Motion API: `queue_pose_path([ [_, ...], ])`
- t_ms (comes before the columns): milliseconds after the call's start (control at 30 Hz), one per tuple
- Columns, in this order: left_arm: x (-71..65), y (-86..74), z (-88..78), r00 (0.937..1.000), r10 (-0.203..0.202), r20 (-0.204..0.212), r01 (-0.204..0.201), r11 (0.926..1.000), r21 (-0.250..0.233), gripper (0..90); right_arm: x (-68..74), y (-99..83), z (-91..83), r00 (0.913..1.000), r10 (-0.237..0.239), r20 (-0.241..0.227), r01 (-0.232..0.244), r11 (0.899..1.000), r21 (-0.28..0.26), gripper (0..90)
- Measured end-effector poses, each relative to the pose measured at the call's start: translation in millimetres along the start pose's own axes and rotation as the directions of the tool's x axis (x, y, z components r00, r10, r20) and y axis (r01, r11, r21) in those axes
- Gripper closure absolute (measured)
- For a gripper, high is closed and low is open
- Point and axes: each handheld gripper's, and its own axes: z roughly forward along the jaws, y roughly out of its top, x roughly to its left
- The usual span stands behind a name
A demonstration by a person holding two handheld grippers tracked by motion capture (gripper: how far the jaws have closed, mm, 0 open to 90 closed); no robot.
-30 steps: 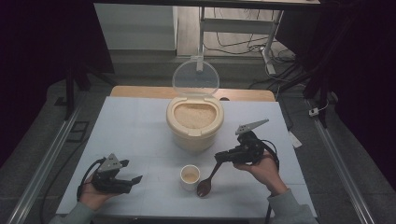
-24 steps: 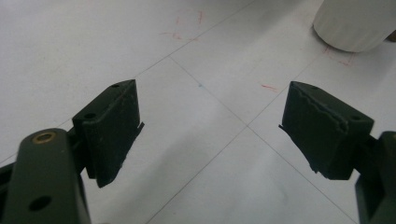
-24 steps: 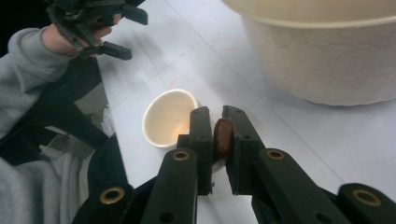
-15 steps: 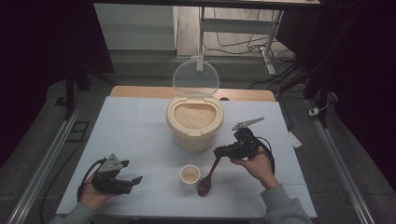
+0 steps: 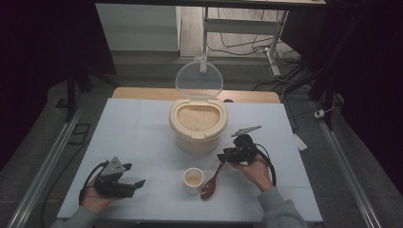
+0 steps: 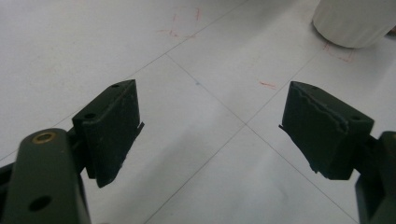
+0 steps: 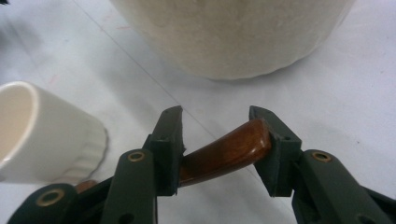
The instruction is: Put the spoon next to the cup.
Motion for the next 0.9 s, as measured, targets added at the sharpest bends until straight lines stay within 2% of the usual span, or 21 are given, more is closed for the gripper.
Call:
queue_pose_path([
  [167, -0.4, -0.1, 0.4, 1.0, 0.003, 0.001, -0.003, 1.0, 0.002, 19.3, -0.8, -1.8, 10.9, 0.9994, -0.011, 0.032, 0.01, 1.0, 0.023, 51.8],
  [333, -0.5, -0.2, 0.9, 1.0, 0.006, 0.002, -0.006, 1.0, 0.004, 19.3, 1.8, -5.2, 21.9, 0.9924, -0.056, 0.109, 0.048, 0.996, 0.073, 47.2],
  [500, -0.5, -0.4, 1.1, 1.0, 0.006, 0.002, -0.006, 1.0, 0.005, 19.3, 2.0, -8.0, 28.9, 0.9897, -0.06, 0.13, 0.051, 0.996, 0.072, 45.9],
  [667, -0.3, -0.6, 1.0, 1.0, 0.005, 0.002, -0.005, 1.0, 0.006, 19.3, 0.0, -8.2, 25.0, 0.9884, -0.039, 0.147, 0.036, 0.999, 0.021, 42.5],
  [733, -0.2, -0.7, 0.9, 1.0, 0.005, 0.001, -0.005, 1.0, 0.005, 19.3, -0.8, -8.5, 18.5, 0.9886, -0.02, 0.149, 0.024, 0.999, -0.027, 41.9],
  [900, -0.4, -0.5, 0.5, 1.0, 0.005, -0.002, -0.005, 1.0, 0.001, 19.3, -0.7, -12.7, -2.8, 0.9913, -0.023, 0.129, 0.038, 0.992, -0.12, 42.6],
])
